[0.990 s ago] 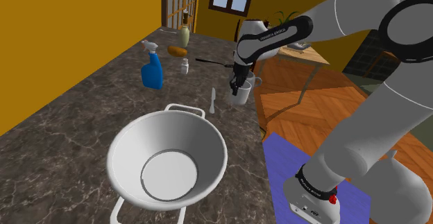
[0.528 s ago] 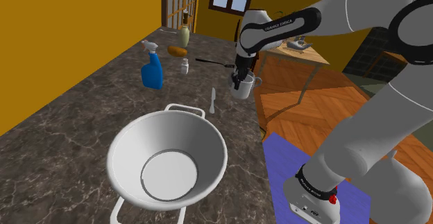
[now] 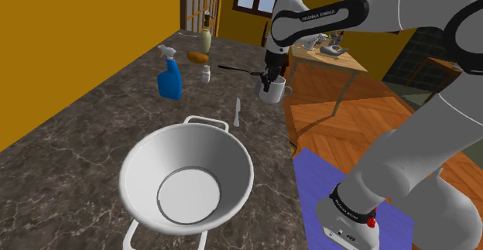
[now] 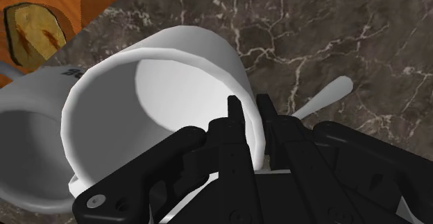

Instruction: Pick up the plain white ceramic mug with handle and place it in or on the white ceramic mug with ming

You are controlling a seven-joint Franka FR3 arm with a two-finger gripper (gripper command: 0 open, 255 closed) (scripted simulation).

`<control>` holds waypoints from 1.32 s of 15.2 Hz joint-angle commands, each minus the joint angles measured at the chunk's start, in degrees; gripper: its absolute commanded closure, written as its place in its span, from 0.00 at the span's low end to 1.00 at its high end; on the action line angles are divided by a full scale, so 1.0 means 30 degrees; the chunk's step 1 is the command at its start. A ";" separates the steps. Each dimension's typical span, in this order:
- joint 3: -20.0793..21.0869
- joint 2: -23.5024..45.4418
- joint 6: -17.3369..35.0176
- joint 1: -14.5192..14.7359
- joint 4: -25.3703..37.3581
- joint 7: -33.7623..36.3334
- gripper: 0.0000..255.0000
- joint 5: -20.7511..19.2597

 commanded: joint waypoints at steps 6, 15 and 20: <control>0.0040 -0.0517 -0.1845 0.0009 0.1329 -0.0013 1.00 -0.0026; -0.0168 -0.0391 -0.3844 -0.0137 0.3468 -0.0458 1.00 -0.0033; -0.1330 0.1933 -0.4413 -0.0975 0.6407 -0.2571 1.00 0.0151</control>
